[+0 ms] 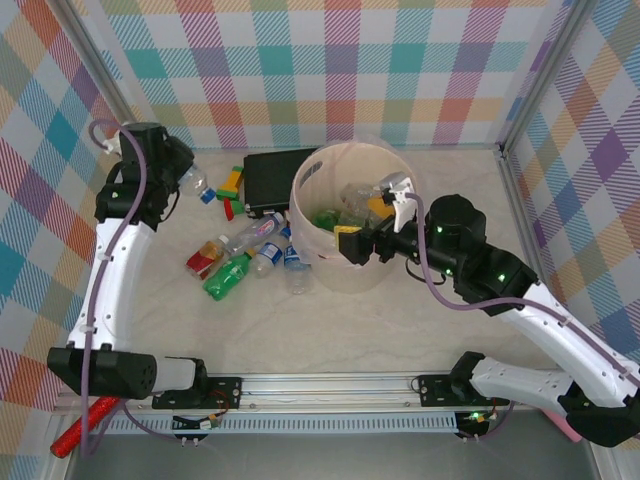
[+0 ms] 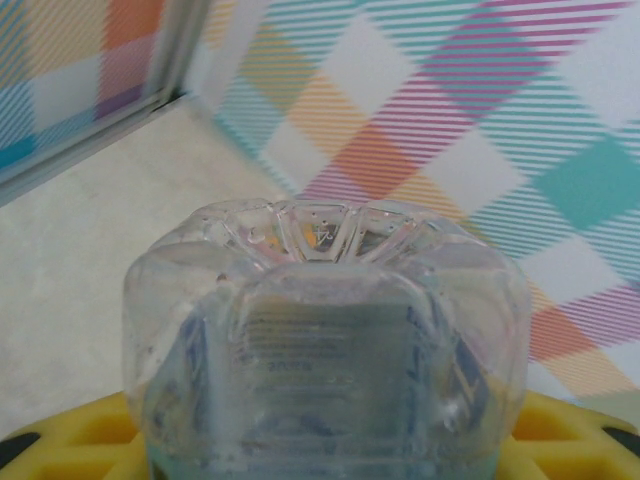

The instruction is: Put the plastic bottles in the bin

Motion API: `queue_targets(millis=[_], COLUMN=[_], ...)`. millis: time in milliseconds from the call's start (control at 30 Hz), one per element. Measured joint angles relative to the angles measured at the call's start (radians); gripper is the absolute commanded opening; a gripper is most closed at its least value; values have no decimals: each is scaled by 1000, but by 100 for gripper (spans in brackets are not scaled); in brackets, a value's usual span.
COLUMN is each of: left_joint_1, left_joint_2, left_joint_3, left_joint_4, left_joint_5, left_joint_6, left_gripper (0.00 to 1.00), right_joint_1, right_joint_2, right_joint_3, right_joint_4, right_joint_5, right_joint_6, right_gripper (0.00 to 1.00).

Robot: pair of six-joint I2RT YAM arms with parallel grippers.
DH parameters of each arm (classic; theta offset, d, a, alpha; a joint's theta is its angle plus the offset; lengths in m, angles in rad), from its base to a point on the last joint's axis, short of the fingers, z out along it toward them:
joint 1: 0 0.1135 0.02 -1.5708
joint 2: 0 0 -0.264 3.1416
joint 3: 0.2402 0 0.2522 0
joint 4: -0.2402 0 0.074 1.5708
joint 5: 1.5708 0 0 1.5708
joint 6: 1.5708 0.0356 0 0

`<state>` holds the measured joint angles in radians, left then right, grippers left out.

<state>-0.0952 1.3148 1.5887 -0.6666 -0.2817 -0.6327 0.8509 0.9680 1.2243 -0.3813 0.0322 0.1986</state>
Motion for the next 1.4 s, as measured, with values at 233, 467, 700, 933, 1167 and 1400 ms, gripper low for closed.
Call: queue_targets(millis=[233,467,700,933,1167,1400], left_joint_1=[-336,-650,-781,-805,-814,-814], left_joint_2=[-18,22,131,278,366,472], left_joint_3=[53,59,66,116,132,200], left_joint_4=[112,319,510,580,658,686], left_joint_5=[-167,-261,-224,-137,-80,-74], left_joint_6=[189,439,597,615,619,631], left_gripper=[53,53,53,54,57,76], right_joint_1=[0,0,0,0,0,0], right_joint_2=[-39,-89,-161,-222,-275,-280], right_joint_3=[-35,-79,-125,-146,-157,-157], right_joint_4=[2,2,-2,-9,-27,-36], right_joint_5=[92,175,249,294,328,336], right_joint_6=[3,7,19,26,26,26], right_gripper=[99,99,99,99,99,99])
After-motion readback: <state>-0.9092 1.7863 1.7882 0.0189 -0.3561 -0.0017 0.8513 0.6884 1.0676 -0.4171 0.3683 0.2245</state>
